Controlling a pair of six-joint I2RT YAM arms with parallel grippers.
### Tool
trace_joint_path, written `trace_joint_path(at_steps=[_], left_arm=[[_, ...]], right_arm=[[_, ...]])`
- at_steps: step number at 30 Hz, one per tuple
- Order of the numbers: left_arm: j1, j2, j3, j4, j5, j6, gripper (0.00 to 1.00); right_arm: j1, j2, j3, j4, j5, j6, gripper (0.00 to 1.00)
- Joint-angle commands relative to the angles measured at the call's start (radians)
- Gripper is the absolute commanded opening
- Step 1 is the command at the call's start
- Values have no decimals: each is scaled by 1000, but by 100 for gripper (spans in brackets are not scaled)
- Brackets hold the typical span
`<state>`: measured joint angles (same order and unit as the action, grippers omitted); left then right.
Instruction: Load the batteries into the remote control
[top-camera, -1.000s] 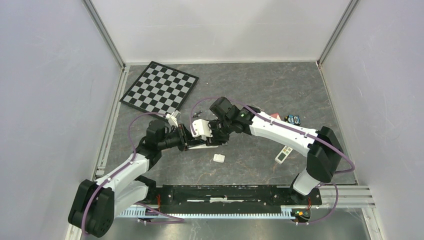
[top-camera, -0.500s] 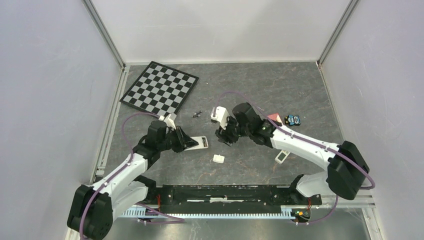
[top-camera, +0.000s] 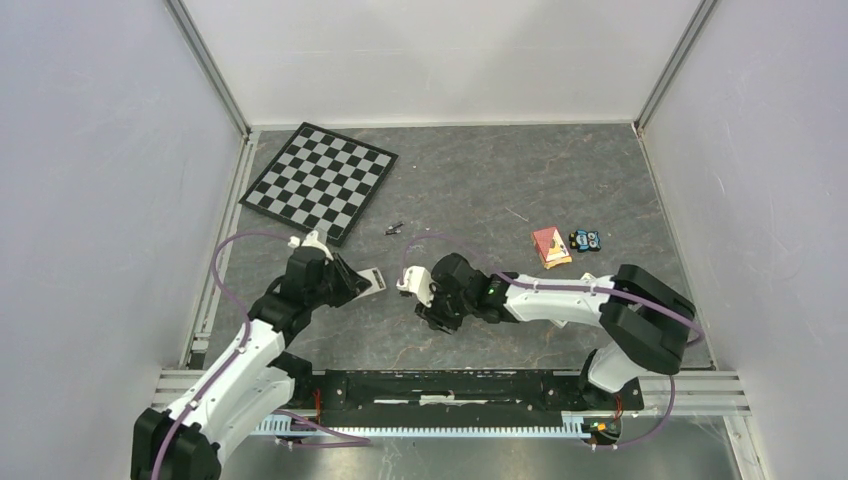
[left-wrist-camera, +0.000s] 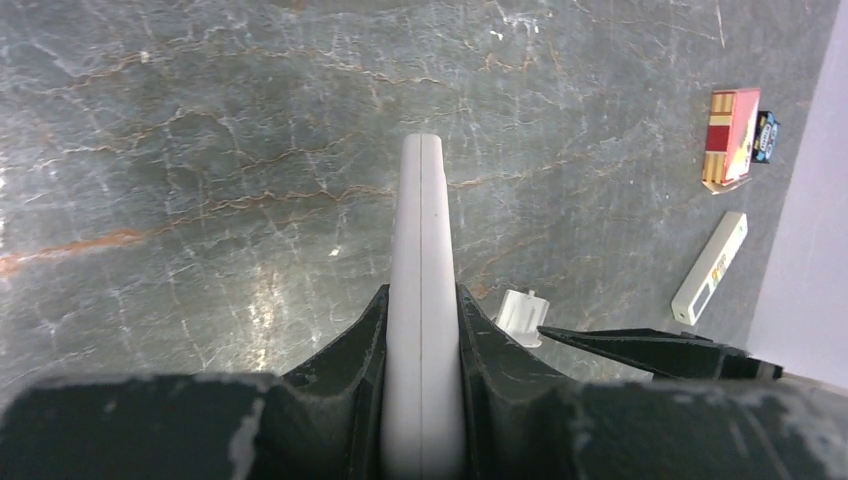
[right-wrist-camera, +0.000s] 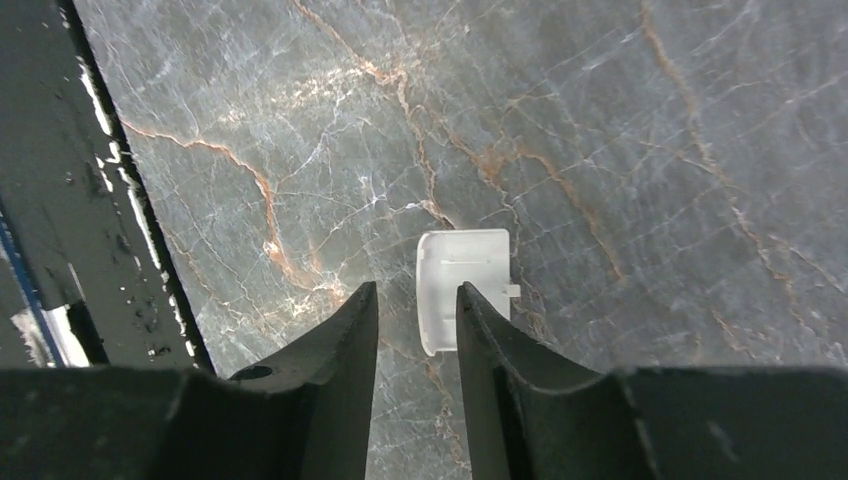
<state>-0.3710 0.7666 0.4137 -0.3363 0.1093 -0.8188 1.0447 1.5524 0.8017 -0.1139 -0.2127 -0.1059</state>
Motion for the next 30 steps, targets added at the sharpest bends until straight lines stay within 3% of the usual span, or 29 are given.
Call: trace_joint_path(at_steps=[1,7,15,17,24,30], left_arm=[[0,-23,48,-45,-75,10,2],[-1,-40,51,-57,-89,12,2],[-1,-58,53,-67,-84,18,2],[0,-64,52,-70,-83,19,2],[-1,-86,29,-16,-19,31,2],[-1,-50,-24,181,198,14,2]], right_arm=[[30,48,45,38,49,26,37],[44,81,56,18,62,30,31],[53,131,79,-37,134,66,11],[54,133,82,-49,166,92,0],[51,104,108,-57,246,214,0],[-37,4,99,-13,220,398,0]])
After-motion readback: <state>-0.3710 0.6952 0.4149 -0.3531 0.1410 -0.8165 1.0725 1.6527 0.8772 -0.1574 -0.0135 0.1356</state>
